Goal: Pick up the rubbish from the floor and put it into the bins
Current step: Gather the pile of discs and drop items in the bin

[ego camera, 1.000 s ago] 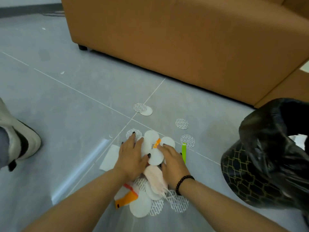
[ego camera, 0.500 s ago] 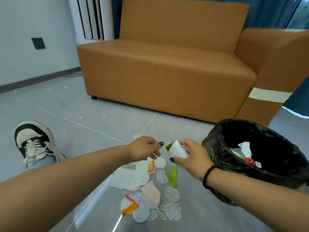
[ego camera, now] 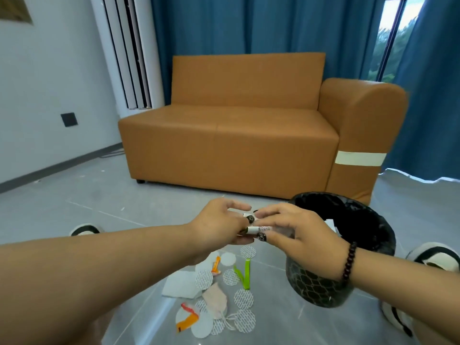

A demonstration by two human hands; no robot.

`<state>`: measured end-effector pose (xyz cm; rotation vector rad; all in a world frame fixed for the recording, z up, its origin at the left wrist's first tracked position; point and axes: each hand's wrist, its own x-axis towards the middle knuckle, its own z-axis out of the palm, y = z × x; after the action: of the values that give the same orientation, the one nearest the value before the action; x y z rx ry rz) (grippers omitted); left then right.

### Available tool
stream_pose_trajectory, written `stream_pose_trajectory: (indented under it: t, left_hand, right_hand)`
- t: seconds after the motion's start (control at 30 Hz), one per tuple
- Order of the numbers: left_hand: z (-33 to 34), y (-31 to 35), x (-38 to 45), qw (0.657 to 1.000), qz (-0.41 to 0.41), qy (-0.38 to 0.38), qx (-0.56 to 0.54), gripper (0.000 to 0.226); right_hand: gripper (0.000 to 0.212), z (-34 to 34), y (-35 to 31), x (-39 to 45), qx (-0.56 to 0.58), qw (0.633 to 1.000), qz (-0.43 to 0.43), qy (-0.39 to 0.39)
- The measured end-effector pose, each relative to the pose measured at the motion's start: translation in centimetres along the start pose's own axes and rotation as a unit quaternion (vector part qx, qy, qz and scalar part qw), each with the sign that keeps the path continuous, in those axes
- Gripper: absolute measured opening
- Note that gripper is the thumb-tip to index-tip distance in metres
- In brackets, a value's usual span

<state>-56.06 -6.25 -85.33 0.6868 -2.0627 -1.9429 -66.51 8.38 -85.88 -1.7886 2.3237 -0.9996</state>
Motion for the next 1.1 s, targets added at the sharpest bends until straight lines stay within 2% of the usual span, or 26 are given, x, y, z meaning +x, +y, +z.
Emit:
stream_pose_trajectory:
  t: [0.07,0.13,0.2,0.3,0.37,0.43,0.63,0.73,0.8,0.87,0.97,1.03,1.1]
  left_hand:
    - [0.3,0.8,0.5,0.997,0.038,-0.016,0.059,0.016]
    - [0.4,1.2,1.0,0.992,0.076,-0.035,0.092,0.014]
    - [0.3,1.3,1.6,0.993,0.085,-0.044,0.07,0.012]
    - [0.0,0.7,2.1,0.991,0.072,-0.109,0.032,0.018]
    - [-0.4,0.5,2.0,0.987,0.075,-0.129,0.059,0.023]
    - [-0.8,0.1,2.6,0.99,0.069,-0.113,0.056,0.017]
    - [-2.1,-0.7,3.4,0.996,-0.001,-0.07,-0.049,0.027]
    - [-2.4,-0.7,3.1,0.993,-0.022,-0.054,-0.101,0.03]
    - [-2.8,-0.6,2.8,0.99,-0.034,-0.049,-0.129,0.036]
    - [-3.2,-0.6,2.4,0.989,-0.042,-0.049,-0.131,0.036]
    - [-4.1,-0.9,1.8,0.992,-0.041,-0.046,-0.11,0.033]
    - [-4.6,-1.3,1.5,0.995,-0.036,-0.04,-0.088,0.033]
    - [-4.8,-1.6,1.2,0.997,-0.028,-0.031,-0.063,0.027]
  right_hand:
    - [0.04,-1.0,0.5,0.5,0.044,0.997,0.053,0.03]
    - [0.056,-1.8,1.0,1.1,0.082,0.989,0.121,0.017]
    - [0.039,-2.3,1.7,1.5,0.152,0.973,0.171,-0.004]
    - [0.011,-1.9,2.5,1.8,0.26,0.943,0.205,-0.024]
    - [0.01,-1.5,2.8,2.0,0.271,0.942,0.197,-0.019]
    - [0.015,-0.9,3.1,2.6,0.289,0.939,0.186,-0.009]
    - [0.011,1.1,3.4,4.4,0.292,0.949,0.117,0.029]
    - [0.008,1.2,3.6,4.6,0.197,0.978,-0.017,0.064]
    - [0.009,1.2,3.6,4.9,0.126,0.983,-0.116,0.066]
    - [0.01,1.3,3.6,5.1,0.092,0.981,-0.16,0.061]
    - [0.013,1.8,3.4,5.2,0.119,0.981,-0.139,0.061]
    - [0.016,2.2,3.0,5.0,0.192,0.979,-0.063,0.037]
    - [0.023,2.4,2.7,4.8,0.271,0.962,0.02,-0.019]
